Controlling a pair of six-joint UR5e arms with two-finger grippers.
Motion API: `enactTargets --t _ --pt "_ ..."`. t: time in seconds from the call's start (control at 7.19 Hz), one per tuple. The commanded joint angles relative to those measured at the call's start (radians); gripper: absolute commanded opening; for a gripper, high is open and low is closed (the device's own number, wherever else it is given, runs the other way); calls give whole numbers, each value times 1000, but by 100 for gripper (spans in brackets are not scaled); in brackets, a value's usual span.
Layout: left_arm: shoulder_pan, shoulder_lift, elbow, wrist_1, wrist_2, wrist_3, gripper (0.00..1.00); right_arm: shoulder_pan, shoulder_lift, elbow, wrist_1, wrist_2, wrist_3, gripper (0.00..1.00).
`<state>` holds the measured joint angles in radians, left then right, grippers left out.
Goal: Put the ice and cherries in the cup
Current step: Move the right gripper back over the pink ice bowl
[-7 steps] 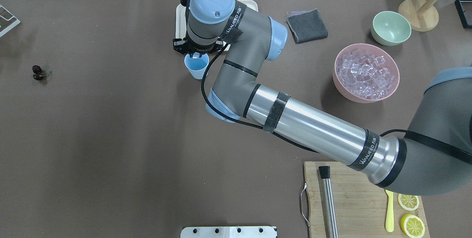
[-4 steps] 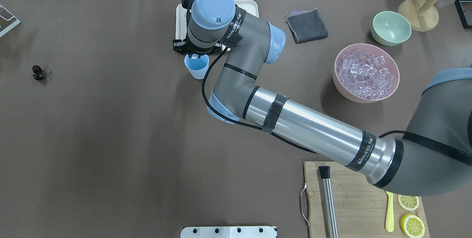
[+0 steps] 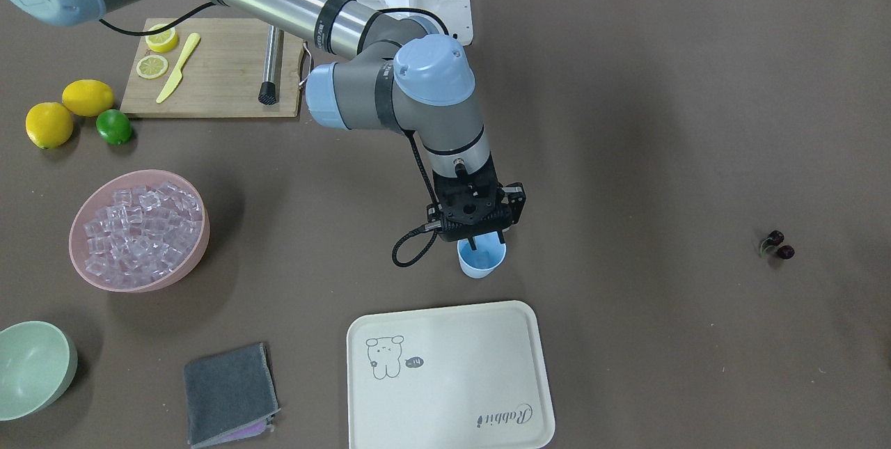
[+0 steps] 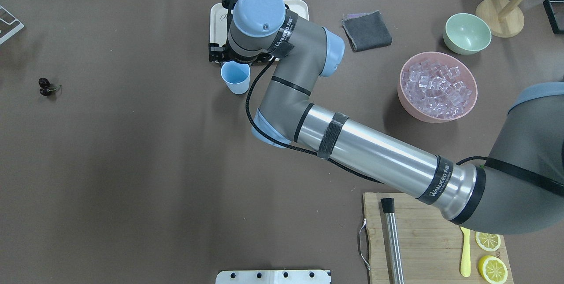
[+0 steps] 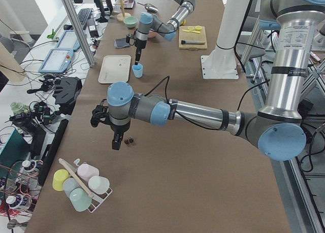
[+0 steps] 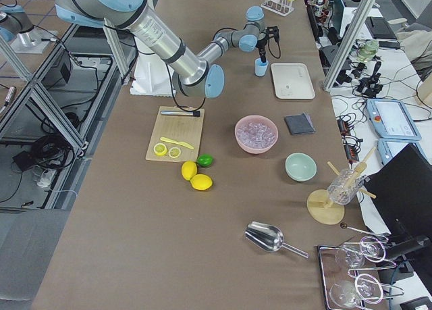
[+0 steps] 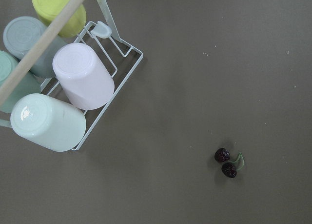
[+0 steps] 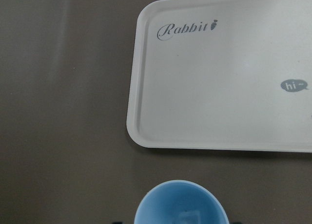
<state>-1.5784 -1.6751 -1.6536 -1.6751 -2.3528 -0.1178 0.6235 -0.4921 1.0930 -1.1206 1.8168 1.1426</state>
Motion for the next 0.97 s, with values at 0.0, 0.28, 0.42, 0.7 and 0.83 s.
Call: enactTargets --t 0.0,0.28,0.42,0.7,0.83 --pt "0 0 2 0 1 1 98 71 -125 167 -91 56 -88 93" --pt "0 6 -2 -17 0 0 98 236 -303 304 -107 248 -314 88" --pt "0 11 -6 -21 -3 -2 98 318 -381 321 -96 354 -398 87" --pt "0 12 -11 -21 -3 -2 98 375 -529 366 -105 374 -686 87" --pt "0 9 -5 -21 0 1 98 392 -572 389 -105 410 -698 85"
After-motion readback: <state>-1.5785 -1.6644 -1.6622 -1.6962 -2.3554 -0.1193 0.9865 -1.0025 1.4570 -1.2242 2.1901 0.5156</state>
